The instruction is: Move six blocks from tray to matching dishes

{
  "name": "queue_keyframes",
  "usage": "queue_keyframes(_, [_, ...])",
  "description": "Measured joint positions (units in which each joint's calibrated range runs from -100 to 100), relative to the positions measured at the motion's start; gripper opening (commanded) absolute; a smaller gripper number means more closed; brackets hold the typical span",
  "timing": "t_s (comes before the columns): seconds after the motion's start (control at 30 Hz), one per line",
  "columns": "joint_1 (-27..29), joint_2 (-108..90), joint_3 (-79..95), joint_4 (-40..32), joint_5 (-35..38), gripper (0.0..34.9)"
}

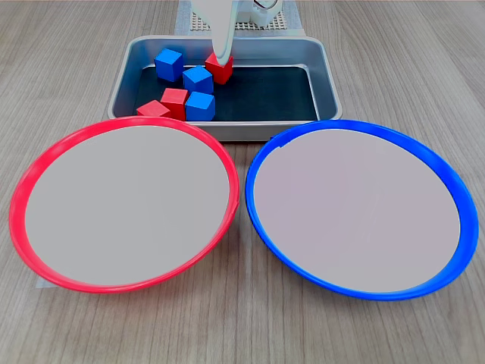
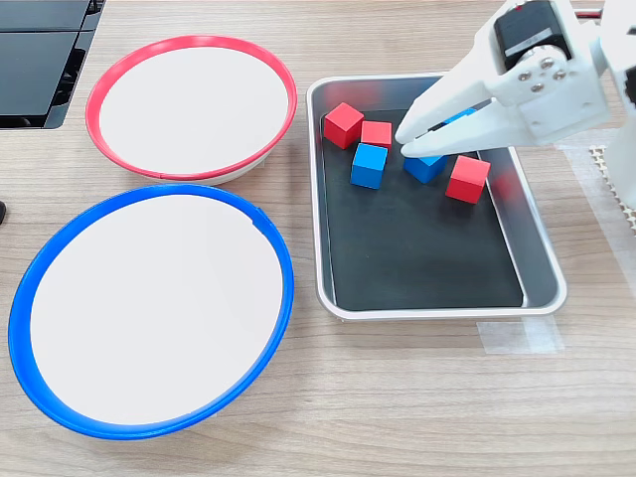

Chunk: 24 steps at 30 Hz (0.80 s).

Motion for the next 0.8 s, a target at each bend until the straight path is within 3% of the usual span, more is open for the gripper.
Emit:
queue_keyframes(0.47, [0.35, 6.31, -2.27, 0.49, 1.56, 0.3])
queue_keyframes(0.53, [3.54, 14.07, -8.62, 0.41, 2.3, 4.2])
queue_keyframes(0.6, [4.16, 25.4, -12.98, -1.14, 3.32, 6.0])
queue_keyframes(0.67, [4.16, 33.5, -15.79, -3.26, 4.25, 10.1])
queue_keyframes(0.8, [4.96, 48.93, -22.32, -7.01, 5.13, 12.9])
